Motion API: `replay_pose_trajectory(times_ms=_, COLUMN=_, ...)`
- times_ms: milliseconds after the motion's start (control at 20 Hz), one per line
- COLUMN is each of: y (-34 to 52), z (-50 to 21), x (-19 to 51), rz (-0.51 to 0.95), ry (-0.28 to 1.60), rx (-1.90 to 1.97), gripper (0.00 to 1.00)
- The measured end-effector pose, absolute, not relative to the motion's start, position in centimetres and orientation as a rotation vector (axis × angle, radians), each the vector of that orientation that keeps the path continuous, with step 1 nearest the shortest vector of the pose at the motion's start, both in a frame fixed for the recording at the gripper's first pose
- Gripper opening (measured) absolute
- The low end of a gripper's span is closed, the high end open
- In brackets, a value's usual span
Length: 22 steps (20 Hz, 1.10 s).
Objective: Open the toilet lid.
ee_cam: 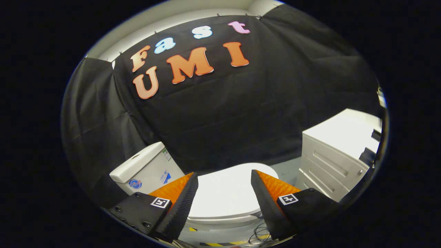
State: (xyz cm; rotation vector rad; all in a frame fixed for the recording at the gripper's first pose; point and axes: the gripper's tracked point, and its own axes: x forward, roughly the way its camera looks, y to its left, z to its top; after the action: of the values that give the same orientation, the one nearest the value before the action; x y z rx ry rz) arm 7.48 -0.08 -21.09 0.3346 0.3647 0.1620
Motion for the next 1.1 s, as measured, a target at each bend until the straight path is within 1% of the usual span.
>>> replay_pose_trajectory(times_ms=450, y=-4.0, z=-39.0, x=6.4, rz=0.017, ry=0.717, rx=0.639, gripper=0.99)
replay_pose_trajectory(times_ms=600, y=-5.1, z=-42.4, x=6.2, rz=-0.001, ry=0.756, rx=0.742, gripper=0.99)
replay_pose_trajectory(times_ms=750, y=-5.3, z=-46.2, x=5.2, rz=-0.004, ry=0.85, rx=0.782, gripper=0.99)
replay_pose_trajectory(times_ms=850, y=-5.3, z=-47.4, x=5.3, rz=-0.011, ry=0.884, rx=0.841, gripper=0.99)
replay_pose_trajectory(times_ms=1000, y=-4.9, z=-48.3, x=6.3, rz=-0.02, ry=0.869, rx=0.956, gripper=0.99)
replay_pose_trajectory(times_ms=1100, y=-5.2, z=-49.8, x=6.7, rz=-0.043, ry=0.891, rx=0.967, gripper=0.95)
